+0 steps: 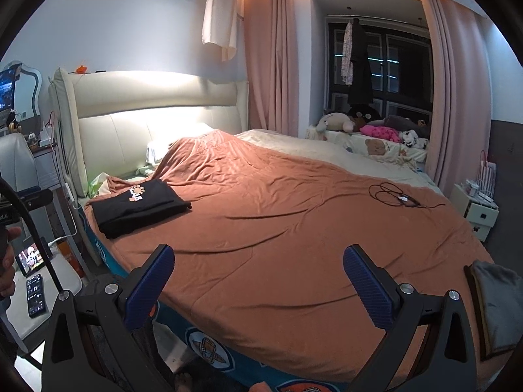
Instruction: Fold small clothes
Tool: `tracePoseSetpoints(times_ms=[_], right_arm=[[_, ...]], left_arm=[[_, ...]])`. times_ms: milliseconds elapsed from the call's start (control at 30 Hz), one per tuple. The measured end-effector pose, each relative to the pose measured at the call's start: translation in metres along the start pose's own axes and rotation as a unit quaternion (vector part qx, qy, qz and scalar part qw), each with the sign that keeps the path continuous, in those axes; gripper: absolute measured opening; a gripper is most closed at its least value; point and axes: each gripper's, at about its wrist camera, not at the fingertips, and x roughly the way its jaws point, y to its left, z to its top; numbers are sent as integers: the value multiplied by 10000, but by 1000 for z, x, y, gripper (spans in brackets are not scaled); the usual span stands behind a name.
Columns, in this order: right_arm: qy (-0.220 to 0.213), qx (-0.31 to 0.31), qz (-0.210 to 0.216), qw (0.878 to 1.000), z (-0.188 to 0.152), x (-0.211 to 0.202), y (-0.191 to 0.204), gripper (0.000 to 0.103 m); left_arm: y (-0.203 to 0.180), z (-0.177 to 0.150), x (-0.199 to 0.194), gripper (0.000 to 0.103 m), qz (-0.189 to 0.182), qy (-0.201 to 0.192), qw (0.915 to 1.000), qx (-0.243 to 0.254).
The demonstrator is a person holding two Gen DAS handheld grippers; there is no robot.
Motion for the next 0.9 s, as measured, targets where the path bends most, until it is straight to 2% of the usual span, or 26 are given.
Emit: tracePoseSetpoints(times_ms=[433,700,900], right_arm=[[-6,261,-138,9996,-40,-29,3,103],[28,289,-182,9994,-39,-31,9,103],[208,458,-187,9986,-38,-26,6,103]], left_arm=[[-16,-35,-14,103,-91,-15,9999,125],[-16,-38,-18,103,-79,-70,9998,156],[-17,-39,-22,103,-29,-123,9997,198]])
